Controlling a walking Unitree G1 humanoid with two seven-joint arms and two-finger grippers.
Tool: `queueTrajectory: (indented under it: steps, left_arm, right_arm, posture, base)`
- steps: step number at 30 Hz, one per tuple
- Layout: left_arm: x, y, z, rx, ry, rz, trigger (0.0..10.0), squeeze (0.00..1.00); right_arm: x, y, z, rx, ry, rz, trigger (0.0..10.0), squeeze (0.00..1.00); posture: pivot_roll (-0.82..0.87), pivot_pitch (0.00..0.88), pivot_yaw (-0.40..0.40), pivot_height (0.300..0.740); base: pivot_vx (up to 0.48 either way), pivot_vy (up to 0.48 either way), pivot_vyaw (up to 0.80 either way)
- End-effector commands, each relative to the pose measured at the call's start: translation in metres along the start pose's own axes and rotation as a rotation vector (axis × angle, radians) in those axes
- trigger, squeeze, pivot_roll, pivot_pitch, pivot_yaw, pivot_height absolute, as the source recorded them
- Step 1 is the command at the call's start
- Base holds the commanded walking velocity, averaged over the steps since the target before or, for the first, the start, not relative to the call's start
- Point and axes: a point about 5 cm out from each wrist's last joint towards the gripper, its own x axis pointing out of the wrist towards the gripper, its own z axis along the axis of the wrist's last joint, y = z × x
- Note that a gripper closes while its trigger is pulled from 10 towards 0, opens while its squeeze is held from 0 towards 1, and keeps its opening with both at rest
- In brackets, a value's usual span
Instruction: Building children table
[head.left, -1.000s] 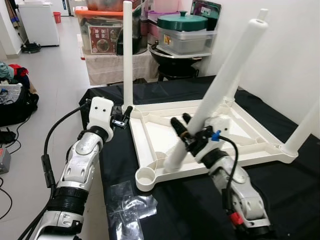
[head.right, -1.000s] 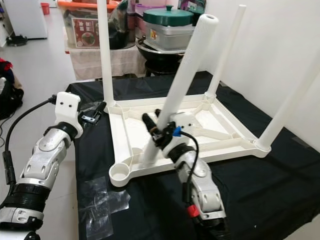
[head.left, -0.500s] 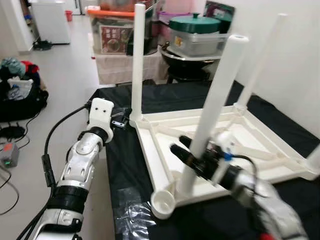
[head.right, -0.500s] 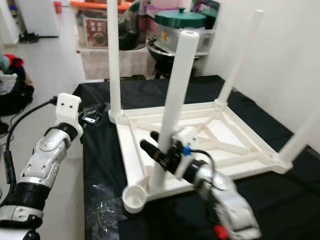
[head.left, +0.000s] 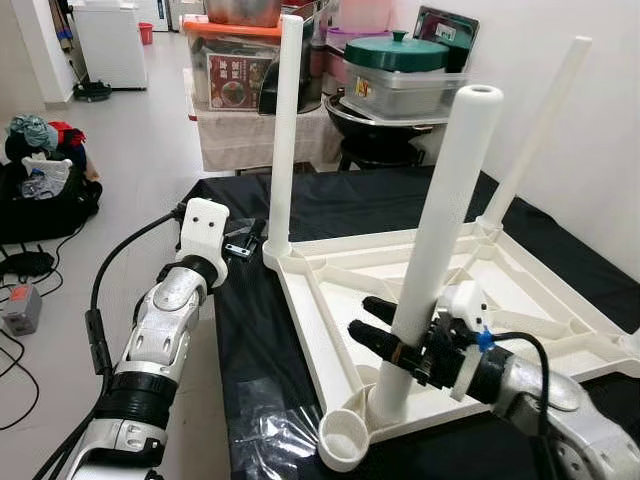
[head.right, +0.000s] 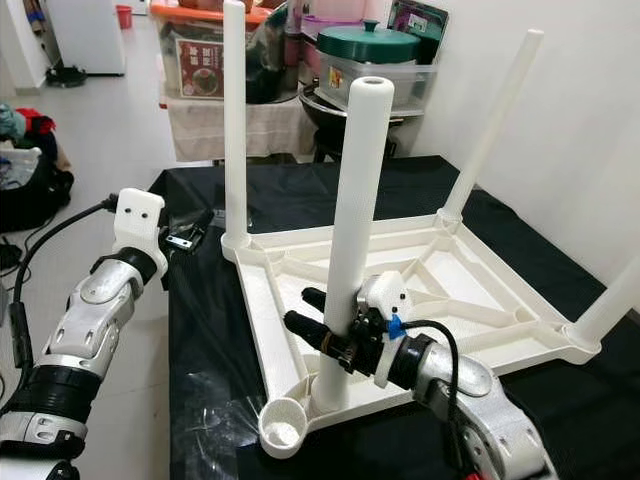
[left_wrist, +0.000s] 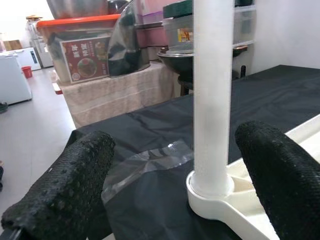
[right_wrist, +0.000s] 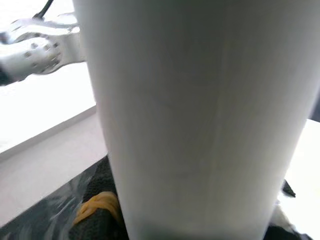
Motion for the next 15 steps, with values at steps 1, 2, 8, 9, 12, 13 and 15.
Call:
queueTrajectory:
  steps: [1,2,8,9,12,13,15]
  left_arm:
    - [0.001,-0.003,-0.003,0.014,0.015,-0.019,10.0,0.00]
    - [0.002,-0.003,-0.003,0.017,0.014,-0.024,10.0,0.00]
    - [0.003,-0.001,-0.002,0.020,0.009,-0.017,10.0,0.00]
    - [0.004,-0.004,-0.001,0.018,0.004,-0.021,10.0,0.00]
    - [0.005,-0.005,-0.001,0.017,0.001,-0.024,10.0,0.00]
    - [0.005,-0.005,0.000,0.018,-0.003,-0.025,10.0,0.00]
    - [0.005,-0.004,0.001,0.019,-0.008,-0.023,10.0,0.00]
  right_arm:
    - [-0.016,0.002,-0.044,0.195,0.245,-0.003,0.0,0.00]
    - [-0.020,0.001,-0.038,0.174,0.241,0.002,0.0,0.00]
    - [-0.023,-0.010,-0.015,0.092,0.175,-0.059,0.0,0.00]
    - [-0.020,-0.013,0.010,0.062,0.076,-0.062,0.0,0.00]
    - [-0.018,-0.011,0.022,0.058,0.031,-0.046,0.0,0.00]
    - [-0.016,-0.012,0.028,0.044,-0.001,-0.061,0.0,0.00]
    - [-0.013,-0.014,0.041,0.023,-0.068,-0.091,0.0,0.00]
  posture:
    - [0.05,0.000,-0.062,0.740]
    - [0.05,0.000,-0.062,0.740]
    - [0.04,0.000,-0.055,0.740]
    - [0.04,0.000,-0.049,0.740]
    - [0.04,0.000,-0.049,0.740]
    - [0.04,0.000,-0.047,0.740]
    - [0.04,0.000,-0.045,0.740]
  base:
    - [0.000,0.000,0.00]
    - [0.000,0.000,0.00]
    - [0.000,0.000,0.00]
    - [0.000,0.000,0.00]
    - [0.000,0.000,0.00]
    - [0.000,0.000,0.00]
    - [0.000,0.000,0.00]
